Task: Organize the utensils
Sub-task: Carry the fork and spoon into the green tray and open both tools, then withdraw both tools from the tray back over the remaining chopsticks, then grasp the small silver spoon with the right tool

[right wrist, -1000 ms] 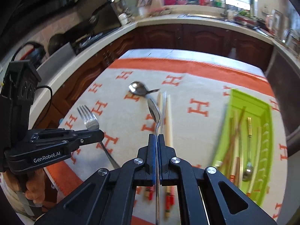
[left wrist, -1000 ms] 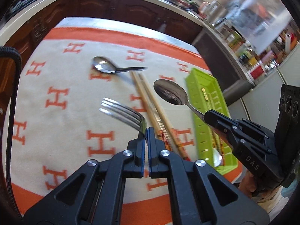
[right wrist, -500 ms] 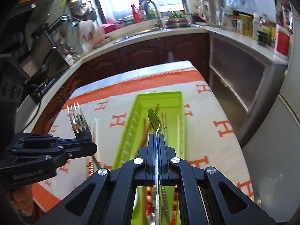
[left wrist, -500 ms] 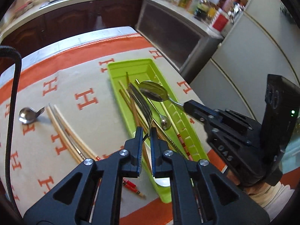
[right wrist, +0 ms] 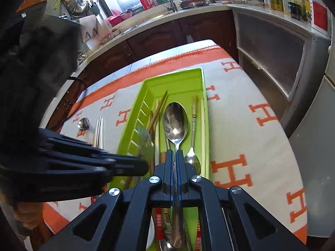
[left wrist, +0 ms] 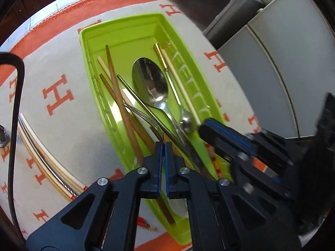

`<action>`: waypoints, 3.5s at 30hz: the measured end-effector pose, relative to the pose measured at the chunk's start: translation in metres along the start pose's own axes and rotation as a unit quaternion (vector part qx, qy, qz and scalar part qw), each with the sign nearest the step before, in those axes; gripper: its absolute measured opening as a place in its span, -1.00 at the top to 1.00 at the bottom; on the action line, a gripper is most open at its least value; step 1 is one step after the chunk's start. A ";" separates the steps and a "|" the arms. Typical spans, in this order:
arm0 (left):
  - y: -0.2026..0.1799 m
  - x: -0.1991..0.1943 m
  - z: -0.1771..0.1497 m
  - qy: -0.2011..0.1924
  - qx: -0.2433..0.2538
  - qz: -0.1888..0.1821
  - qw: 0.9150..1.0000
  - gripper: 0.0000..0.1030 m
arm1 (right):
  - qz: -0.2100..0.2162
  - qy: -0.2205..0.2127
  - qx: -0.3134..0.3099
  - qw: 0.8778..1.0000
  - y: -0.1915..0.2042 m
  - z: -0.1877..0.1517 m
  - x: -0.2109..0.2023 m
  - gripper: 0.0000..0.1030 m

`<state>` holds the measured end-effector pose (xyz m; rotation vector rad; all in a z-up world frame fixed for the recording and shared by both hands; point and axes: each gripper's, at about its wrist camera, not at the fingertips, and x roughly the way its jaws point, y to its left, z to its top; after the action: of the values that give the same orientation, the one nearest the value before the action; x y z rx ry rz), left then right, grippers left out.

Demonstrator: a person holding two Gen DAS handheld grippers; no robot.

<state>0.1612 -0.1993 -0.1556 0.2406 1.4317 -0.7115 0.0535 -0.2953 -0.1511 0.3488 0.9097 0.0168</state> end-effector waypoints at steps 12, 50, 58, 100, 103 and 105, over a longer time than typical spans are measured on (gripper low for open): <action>-0.004 -0.029 -0.031 -0.086 -0.007 0.040 0.996 0.99 | -0.011 0.010 -0.018 1.000 0.003 -0.002 -0.017 0.65; 0.081 -0.148 -0.177 -0.254 -0.145 0.080 0.953 0.27 | 0.044 0.004 -0.132 0.990 0.132 -0.003 -0.046 0.33; 0.116 -0.166 -0.181 -0.274 -0.178 0.099 0.940 0.27 | 0.066 0.005 -0.180 0.981 0.183 0.021 -0.035 0.33; 0.319 -0.116 -0.154 -0.239 -0.317 0.126 0.909 0.27 | 0.076 0.172 -0.315 0.930 0.306 0.088 0.251 0.21; 0.320 -0.112 -0.153 -0.238 -0.318 0.122 0.910 0.27 | 0.060 0.144 -0.374 0.914 0.316 0.066 0.240 0.48; 0.320 -0.110 -0.155 -0.237 -0.320 0.121 0.909 0.27 | 0.057 0.138 -0.385 0.911 0.321 0.055 0.234 0.71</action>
<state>0.2222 0.1678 -0.1574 -0.2546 1.0683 -0.0558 0.2833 0.0288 -0.2029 -0.3495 1.0853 0.5329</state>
